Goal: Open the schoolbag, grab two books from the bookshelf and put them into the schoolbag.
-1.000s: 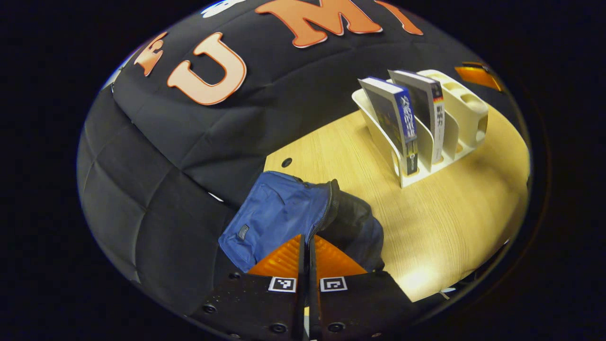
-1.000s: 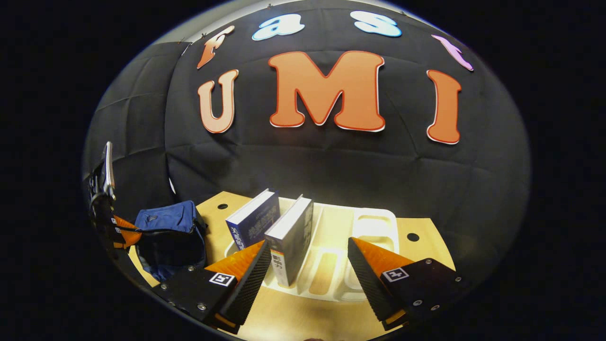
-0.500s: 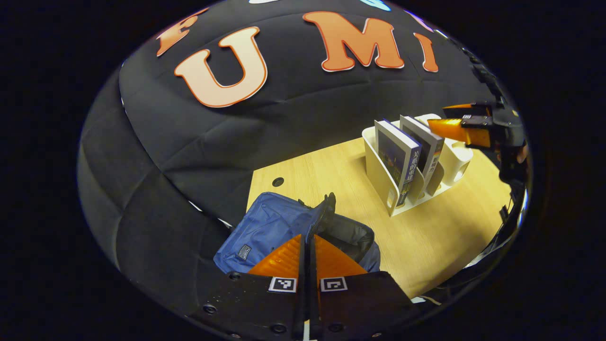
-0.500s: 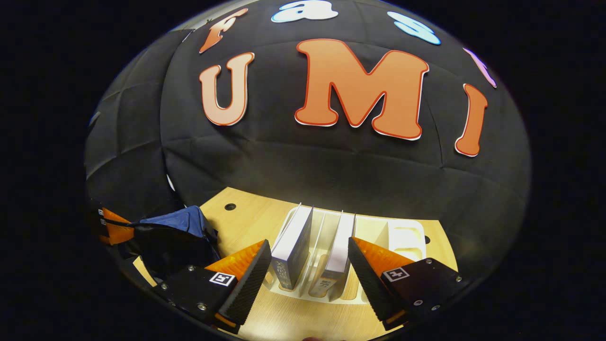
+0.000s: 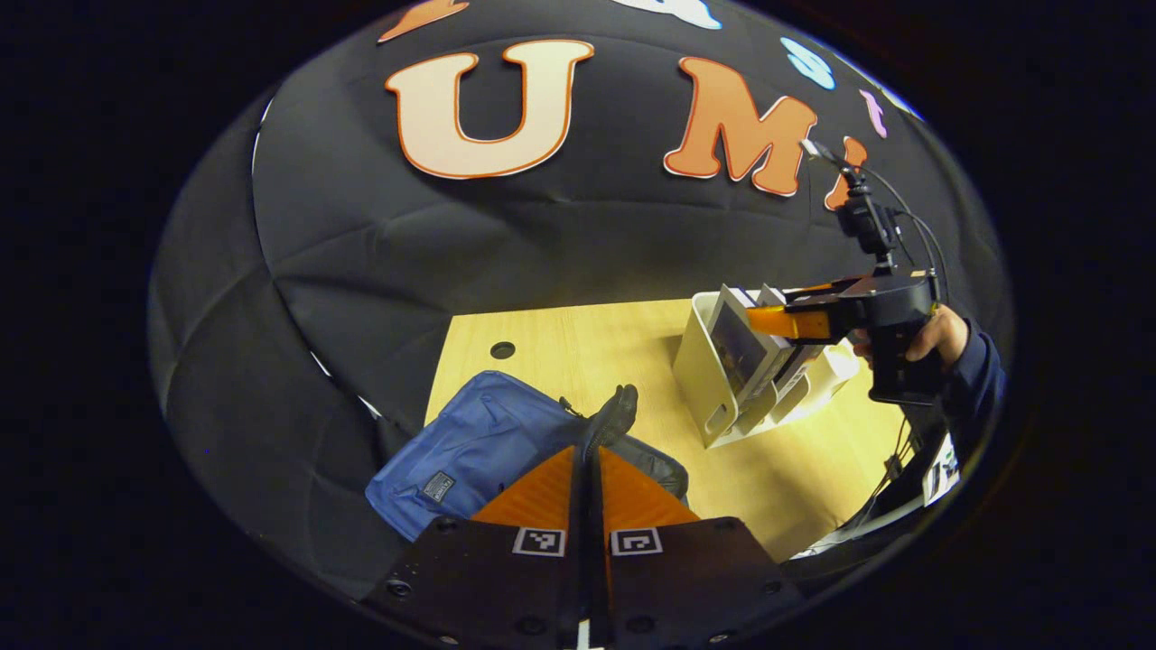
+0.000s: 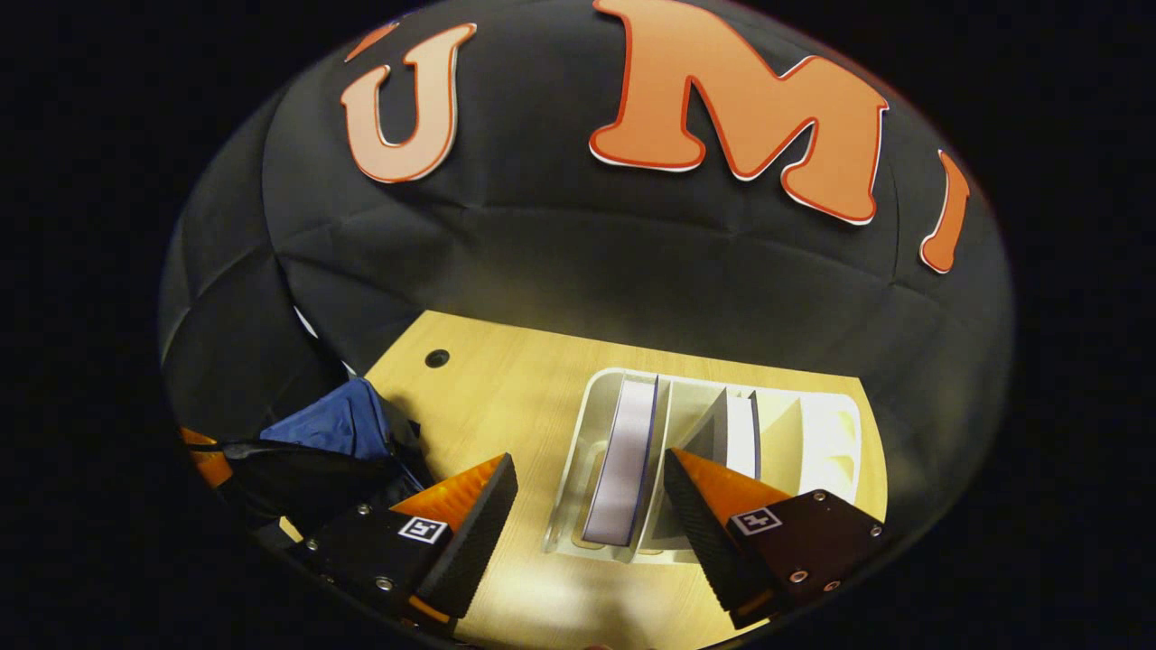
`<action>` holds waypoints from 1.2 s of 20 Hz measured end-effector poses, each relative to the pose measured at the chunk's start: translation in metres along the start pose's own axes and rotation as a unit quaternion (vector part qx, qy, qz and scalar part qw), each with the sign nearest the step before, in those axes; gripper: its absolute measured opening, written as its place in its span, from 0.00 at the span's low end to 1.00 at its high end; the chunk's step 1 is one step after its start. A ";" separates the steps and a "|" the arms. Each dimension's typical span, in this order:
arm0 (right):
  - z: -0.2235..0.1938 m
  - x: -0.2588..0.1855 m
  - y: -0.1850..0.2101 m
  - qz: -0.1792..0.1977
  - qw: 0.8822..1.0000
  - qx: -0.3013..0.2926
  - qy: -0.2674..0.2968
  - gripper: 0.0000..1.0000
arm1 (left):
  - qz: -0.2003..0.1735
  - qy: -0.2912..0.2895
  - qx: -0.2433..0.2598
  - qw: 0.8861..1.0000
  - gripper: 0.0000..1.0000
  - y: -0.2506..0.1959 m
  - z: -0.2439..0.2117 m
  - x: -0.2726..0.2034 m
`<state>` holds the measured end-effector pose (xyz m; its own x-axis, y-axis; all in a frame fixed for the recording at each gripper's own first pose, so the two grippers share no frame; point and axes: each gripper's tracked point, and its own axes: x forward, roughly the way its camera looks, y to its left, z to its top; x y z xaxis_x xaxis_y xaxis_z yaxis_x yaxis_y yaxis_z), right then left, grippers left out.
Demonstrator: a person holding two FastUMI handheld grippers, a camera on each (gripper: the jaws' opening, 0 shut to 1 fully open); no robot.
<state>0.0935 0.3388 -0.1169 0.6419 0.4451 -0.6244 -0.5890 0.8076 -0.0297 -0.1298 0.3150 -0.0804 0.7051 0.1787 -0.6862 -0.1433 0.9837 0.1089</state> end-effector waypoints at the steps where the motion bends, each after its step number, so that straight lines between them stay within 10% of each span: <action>1: 0.003 0.007 -0.006 -0.013 1.000 -0.009 0.011 0.98 | -0.005 -0.003 0.002 1.000 0.04 0.001 0.001 0.001; 7: -0.019 0.053 -0.016 -0.036 0.990 -0.025 0.137 0.94 | -0.028 0.001 -0.007 1.000 0.04 -0.001 -0.001 0.008; 16: -0.060 0.088 -0.017 -0.042 0.965 -0.014 0.258 0.46 | -0.049 0.017 -0.003 0.999 0.04 -0.004 -0.005 0.003; 24: -0.075 0.087 -0.005 -0.018 0.953 0.018 0.300 0.45 | -0.058 0.021 -0.018 0.998 0.04 -0.007 -0.012 0.003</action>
<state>0.1151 0.3447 -0.2301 0.2573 0.1243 -0.9583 -0.5479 0.8356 -0.0388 -0.1351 0.3088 -0.0913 0.6881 0.0625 -0.7229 -0.0882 0.9961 0.0022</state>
